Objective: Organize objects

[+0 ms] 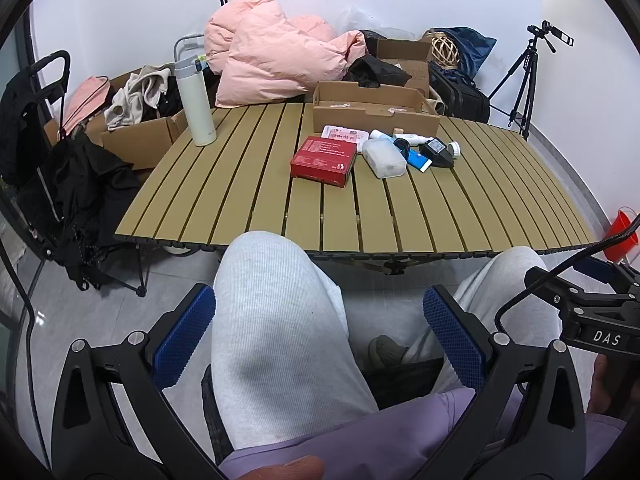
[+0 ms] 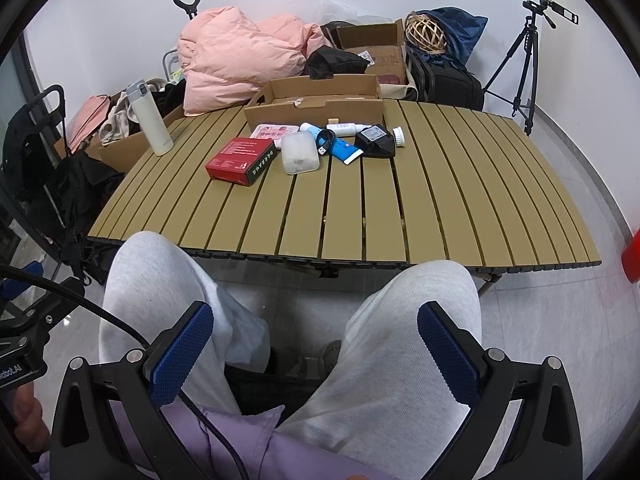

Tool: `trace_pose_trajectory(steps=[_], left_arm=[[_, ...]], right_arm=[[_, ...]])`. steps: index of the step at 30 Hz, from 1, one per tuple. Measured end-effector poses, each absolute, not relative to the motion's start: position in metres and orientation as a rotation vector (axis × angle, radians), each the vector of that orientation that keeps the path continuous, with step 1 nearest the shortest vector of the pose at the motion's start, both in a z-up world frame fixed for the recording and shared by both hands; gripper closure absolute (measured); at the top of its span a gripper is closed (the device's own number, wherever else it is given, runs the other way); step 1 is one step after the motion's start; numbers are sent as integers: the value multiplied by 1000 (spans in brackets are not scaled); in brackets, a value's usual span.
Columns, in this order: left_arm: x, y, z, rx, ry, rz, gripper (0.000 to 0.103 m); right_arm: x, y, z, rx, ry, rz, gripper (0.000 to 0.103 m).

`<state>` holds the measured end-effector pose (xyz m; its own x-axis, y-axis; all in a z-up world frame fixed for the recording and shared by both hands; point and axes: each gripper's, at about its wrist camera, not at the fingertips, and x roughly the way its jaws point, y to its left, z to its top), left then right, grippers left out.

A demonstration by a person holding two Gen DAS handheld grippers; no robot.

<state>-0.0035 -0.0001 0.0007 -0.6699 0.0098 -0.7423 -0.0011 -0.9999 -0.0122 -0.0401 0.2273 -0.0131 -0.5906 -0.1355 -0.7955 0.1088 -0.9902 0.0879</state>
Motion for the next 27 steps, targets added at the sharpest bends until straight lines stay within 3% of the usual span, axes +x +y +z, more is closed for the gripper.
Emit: trace_pose_trajectory(steps=[27], left_arm=[[-4,-7,-1,-1282,-13,2866,0]], right_arm=[[-41,228,-12,1342,-56,-2692,0]])
